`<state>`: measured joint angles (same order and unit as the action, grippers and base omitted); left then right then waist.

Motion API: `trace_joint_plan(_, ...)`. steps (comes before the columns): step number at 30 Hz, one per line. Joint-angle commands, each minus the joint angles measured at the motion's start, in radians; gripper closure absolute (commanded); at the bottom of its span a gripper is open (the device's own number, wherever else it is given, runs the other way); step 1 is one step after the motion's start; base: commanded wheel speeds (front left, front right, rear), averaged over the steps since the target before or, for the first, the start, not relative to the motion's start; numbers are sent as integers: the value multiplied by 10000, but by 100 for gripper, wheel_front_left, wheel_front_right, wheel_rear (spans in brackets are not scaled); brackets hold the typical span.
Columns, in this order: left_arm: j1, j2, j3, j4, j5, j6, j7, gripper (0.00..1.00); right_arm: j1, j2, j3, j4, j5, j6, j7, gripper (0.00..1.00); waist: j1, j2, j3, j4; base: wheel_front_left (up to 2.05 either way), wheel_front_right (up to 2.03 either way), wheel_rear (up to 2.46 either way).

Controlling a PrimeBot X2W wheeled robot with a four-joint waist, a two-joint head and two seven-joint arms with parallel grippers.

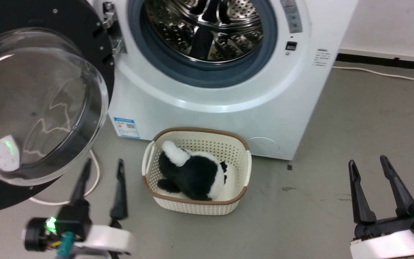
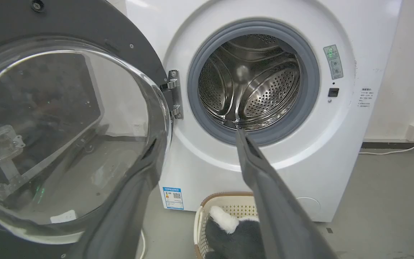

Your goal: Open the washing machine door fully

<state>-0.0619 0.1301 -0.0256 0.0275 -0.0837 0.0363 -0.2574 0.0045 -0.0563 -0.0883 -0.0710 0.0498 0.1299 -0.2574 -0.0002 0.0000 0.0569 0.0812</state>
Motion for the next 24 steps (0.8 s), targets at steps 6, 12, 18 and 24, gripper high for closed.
trace_joint_plan(6,766,-384,-484,5,308,145,-43,0,455,58,88,169,527,8,-44,0,2,0,-173,-468,0,0,0)
trace_joint_plan(12,928,-408,-635,541,437,149,-43,0,602,59,200,509,633,8,-44,0,2,0,-185,-524,0,0,0)
trace_joint_plan(18,805,-422,-656,989,447,150,-43,0,618,59,252,856,703,8,-44,0,2,0,-220,-491,0,0,0)
trace_joint_plan(24,707,-439,-687,948,485,181,-43,0,574,60,272,946,720,8,-44,0,2,0,-196,-454,0,0,0)
